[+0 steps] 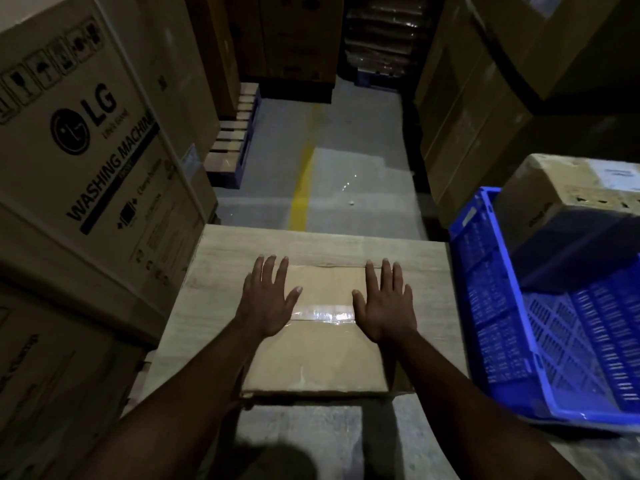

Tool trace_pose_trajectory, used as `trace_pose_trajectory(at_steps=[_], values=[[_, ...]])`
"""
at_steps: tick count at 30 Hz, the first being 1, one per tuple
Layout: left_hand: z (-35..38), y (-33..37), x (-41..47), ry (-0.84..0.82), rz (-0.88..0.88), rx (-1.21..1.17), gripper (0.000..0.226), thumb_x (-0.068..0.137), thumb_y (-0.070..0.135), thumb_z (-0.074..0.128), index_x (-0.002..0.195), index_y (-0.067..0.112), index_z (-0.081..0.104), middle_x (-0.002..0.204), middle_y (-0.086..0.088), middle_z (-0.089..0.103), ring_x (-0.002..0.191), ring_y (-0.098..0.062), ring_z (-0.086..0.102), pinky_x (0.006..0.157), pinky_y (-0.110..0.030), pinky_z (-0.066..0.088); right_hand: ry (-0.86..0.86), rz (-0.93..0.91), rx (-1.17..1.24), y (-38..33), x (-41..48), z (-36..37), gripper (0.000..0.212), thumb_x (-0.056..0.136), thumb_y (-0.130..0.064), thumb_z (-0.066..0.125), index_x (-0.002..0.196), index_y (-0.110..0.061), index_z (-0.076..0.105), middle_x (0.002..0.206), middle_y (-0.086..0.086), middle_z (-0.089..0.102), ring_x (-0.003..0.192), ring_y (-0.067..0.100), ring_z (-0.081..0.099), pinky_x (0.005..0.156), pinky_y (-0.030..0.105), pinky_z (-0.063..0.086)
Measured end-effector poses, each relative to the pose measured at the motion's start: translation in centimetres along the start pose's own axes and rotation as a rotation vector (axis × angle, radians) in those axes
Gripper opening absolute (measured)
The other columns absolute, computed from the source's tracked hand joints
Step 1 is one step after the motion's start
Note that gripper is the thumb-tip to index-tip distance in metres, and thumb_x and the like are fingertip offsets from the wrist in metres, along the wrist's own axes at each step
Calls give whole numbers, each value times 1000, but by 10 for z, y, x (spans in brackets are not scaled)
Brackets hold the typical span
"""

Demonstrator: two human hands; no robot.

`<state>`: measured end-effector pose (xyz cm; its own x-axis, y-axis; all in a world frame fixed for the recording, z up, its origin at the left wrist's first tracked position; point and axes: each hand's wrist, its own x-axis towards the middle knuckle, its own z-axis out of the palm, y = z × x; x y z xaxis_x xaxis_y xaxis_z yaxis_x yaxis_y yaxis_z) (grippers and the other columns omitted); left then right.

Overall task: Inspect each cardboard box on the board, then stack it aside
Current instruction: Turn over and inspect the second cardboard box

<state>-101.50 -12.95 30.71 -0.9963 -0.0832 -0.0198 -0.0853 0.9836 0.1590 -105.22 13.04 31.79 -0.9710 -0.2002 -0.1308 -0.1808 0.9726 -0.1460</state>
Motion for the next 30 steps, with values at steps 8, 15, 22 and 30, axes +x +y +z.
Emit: trace_pose_trajectory(at_steps=[8, 15, 22, 30], values=[[4, -1, -10, 173, -308, -447, 74, 96, 50, 55, 152, 8, 29, 155, -16, 30, 141, -36, 32, 108, -46, 39, 143, 294, 553, 8, -27, -12, 71, 98, -53, 45, 157, -24, 20, 166, 4, 15, 147, 25, 28, 108, 44, 38], [-12, 6, -37, 42, -634, -700, 62, 98, 63, 33, 128, 14, 57, 115, -17, 67, 102, -38, 63, 88, -41, 52, -119, 511, 1119, 31, -58, -18, 52, 87, -58, 55, 132, -30, 61, 120, -2, 70, 106, 18, 66, 93, 39, 52], [-30, -2, -42, -156, -730, -1063, 102, 71, 98, 17, 134, 27, 56, 127, -13, 65, 109, -37, 64, 91, -51, 55, -61, 139, 828, 41, -34, -127, 44, 87, -56, 61, 127, -69, 47, 116, -7, 71, 101, 19, 69, 88, 51, 58], [4, 28, -95, -403, -914, -1240, 69, 96, 64, 45, 92, 0, 71, 63, -9, 59, 56, -25, 55, 60, -32, 45, -85, -323, 195, 4, -36, -184, 67, 94, -60, 56, 152, -52, 25, 162, -1, 33, 144, 23, 38, 114, 41, 35]])
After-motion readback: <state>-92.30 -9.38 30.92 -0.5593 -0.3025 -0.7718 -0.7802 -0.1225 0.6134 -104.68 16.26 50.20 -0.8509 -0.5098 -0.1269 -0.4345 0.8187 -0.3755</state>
